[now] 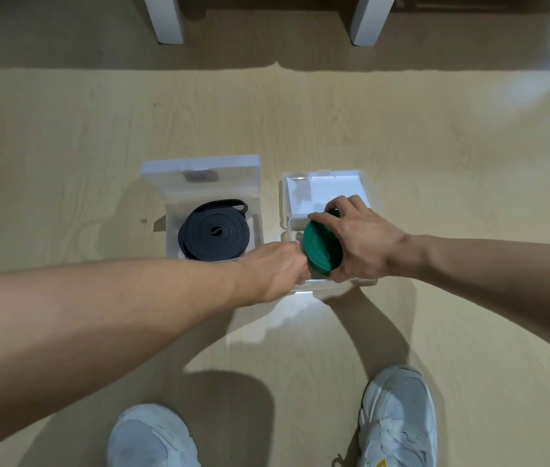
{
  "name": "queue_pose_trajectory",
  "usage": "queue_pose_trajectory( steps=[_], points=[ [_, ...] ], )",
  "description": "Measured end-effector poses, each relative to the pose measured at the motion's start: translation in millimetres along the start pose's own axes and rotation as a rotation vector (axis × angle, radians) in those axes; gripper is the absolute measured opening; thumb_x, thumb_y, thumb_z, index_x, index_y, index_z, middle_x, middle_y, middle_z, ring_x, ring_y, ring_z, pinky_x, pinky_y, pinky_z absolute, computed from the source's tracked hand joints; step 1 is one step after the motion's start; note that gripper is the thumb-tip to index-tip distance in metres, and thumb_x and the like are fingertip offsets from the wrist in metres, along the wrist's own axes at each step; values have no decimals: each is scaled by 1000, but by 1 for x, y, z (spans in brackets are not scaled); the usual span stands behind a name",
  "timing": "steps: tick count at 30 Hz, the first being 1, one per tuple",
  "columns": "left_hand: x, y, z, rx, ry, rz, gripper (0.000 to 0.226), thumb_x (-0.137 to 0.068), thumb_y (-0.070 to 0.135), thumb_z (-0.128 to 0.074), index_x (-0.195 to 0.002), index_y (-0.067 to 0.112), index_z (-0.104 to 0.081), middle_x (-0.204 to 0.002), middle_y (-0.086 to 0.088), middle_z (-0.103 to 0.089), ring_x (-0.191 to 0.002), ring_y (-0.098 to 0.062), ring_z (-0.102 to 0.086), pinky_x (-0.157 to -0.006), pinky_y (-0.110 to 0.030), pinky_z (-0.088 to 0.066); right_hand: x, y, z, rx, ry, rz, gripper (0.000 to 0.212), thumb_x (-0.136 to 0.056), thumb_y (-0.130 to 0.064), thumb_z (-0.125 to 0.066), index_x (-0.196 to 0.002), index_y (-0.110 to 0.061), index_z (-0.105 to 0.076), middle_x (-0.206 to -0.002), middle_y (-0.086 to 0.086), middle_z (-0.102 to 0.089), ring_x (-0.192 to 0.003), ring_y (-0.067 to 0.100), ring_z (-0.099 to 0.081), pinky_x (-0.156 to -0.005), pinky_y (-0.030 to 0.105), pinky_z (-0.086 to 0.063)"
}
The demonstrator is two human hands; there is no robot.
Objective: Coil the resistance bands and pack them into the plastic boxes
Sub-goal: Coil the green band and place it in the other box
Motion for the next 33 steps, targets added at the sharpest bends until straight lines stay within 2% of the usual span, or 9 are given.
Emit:
queue_pose_trajectory(
  steps=[4, 10, 14, 17, 22, 24, 26, 29, 33],
  points=[
    [1, 1, -1, -18, 4, -5, 41, -103, 16, -50, -64, 18, -36, -90, -10, -50, -78, -30, -56, -71, -45, -48, 0, 0, -3, -34, -34, 3, 97, -68, -55, -78, -149, -25, -35, -132, 7, -39, -120, 28, -36, -97, 36, -45],
    [2, -2, -4, 1, -10, 31, 28, -99, 11, -52, -73, 2, -56, -88, -12, -51, -75, -34, -57, -68, -48, -50, -2, 4, -12, -36, -13, -14, 114, -65, -58, -84, -156, -25, -25, -138, 6, -36, -125, 27, -33, -105, 35, -38],
    [1, 0, -3, 1, -5, 23, 34, -101, 13, -50, -68, 7, -47, -77, -3, -39, -72, -33, -54, -67, -47, -48, 6, 6, -17, -61, 6, 22, 113, -68, -59, -83, -157, -22, -23, -145, 6, -34, -132, 27, -28, -112, 35, -35],
    [1, 0, -4, -1, 2, 23, 28, -102, 13, -49, -78, 0, -56, -80, -5, -42, -75, -34, -56, -69, -47, -48, 8, 7, -20, -69, 0, 37, 112, -72, -60, -80, -159, -20, -22, -151, 9, -30, -138, 28, -24, -115, 34, -27],
    [0, -5, -9, -27, -9, -7, 32, -100, 13, -48, -70, 5, -57, -74, 3, -36, -74, -33, -56, -69, -49, -51, 11, 10, -31, -53, -33, 61, 102, -83, -75, -49, -160, -18, -15, -169, 10, 1, -155, 26, 9, -125, 37, 3],
    [-1, -7, -10, -31, -10, -4, 32, -100, 14, -49, -69, 7, -56, -75, 4, -36, -73, -32, -56, -68, -49, -51, 16, 9, -33, -64, 0, 59, 99, -82, -79, -35, -160, -21, -18, -169, 8, 3, -154, 25, 15, -126, 42, 5],
    [-2, -7, -11, -27, -2, -5, 31, -99, 13, -49, -70, 6, -56, -76, 5, -36, -73, -32, -56, -68, -48, -51, 25, 11, -28, -162, 105, 15, 91, -85, -75, -42, -158, -22, -28, -169, 5, -6, -156, 24, 6, -127, 41, -3],
    [-4, -9, -13, -41, -7, -28, 36, -97, 12, -49, -61, 14, -49, -74, 5, -37, -75, -34, -57, -68, -47, -51, 44, 25, -20, -457, 309, -221, 65, -91, -48, -66, -147, -21, -45, -155, 3, -33, -142, 21, -32, -115, 31, -33],
    [-5, -10, -13, -39, -9, -49, 44, -99, 14, -46, -55, 22, -41, -80, -3, -47, -80, -35, -59, -70, -46, -52, 47, 40, -36, -685, 151, -519, 61, -93, -39, -68, -143, -17, -40, -139, 6, -53, -107, 17, -58, -85, 27, -47]
  ],
)
Point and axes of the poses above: each hand's wrist, its own x-axis away from the middle knuckle, its own z-axis out of the back of the hand, y = z × x, the point moved 6 cm from there along -x, towards the middle knuckle
